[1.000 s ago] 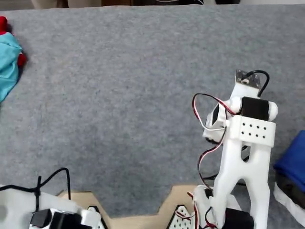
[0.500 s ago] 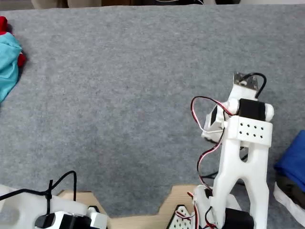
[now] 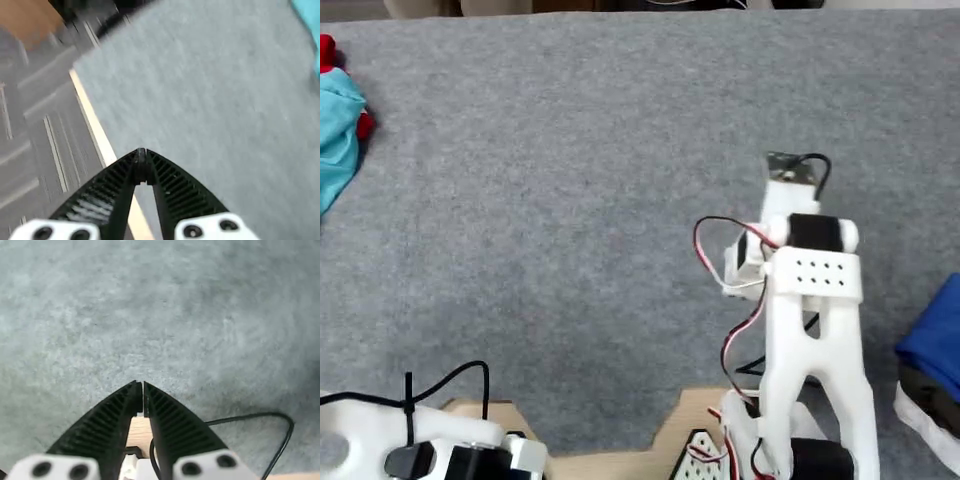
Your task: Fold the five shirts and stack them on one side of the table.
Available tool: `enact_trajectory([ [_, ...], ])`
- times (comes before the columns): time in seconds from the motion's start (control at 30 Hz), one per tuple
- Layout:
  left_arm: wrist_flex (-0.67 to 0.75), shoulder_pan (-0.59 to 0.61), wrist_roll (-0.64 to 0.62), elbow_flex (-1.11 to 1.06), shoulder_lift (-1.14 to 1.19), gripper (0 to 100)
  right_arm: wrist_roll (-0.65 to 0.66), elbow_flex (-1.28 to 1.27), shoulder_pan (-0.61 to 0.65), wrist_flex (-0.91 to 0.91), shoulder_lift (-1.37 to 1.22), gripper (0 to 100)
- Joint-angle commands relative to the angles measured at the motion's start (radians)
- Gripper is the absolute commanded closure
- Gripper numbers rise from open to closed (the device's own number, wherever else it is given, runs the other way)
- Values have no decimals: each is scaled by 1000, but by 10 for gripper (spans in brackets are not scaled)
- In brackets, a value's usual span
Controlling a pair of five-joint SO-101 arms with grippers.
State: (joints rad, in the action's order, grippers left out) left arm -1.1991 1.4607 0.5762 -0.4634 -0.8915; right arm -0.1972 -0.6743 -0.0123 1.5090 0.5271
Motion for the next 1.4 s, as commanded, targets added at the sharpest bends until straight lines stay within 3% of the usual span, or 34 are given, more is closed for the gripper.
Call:
enact_trajectory([
  [0.0, 110, -61, -35, -12, 22, 890, 17, -4, 44, -18, 33, 988],
  [0.13, 221, -169, -161, -11, 128, 778, 18, -1, 48, -32, 33, 987],
  [0.3, 339, -328, -190, 94, 355, 774, 18, -4, 48, -71, 31, 987],
  [0.63, 334, -494, -384, 706, 1084, 771, 18, -2, 48, -144, 27, 988],
  [0.8, 221, -566, -388, 1154, 1494, 771, 20, -4, 76, -192, 27, 989],
  [1.03, 84, -631, -387, 1769, 2009, 771, 20, -4, 243, -196, 27, 989],
  [1.23, -66, -677, -350, 2047, 2258, 791, 20, 1, 275, -198, 27, 989],
  [1.37, -163, -681, -336, 2139, 2282, 914, 20, 1, 275, -198, 27, 989],
])
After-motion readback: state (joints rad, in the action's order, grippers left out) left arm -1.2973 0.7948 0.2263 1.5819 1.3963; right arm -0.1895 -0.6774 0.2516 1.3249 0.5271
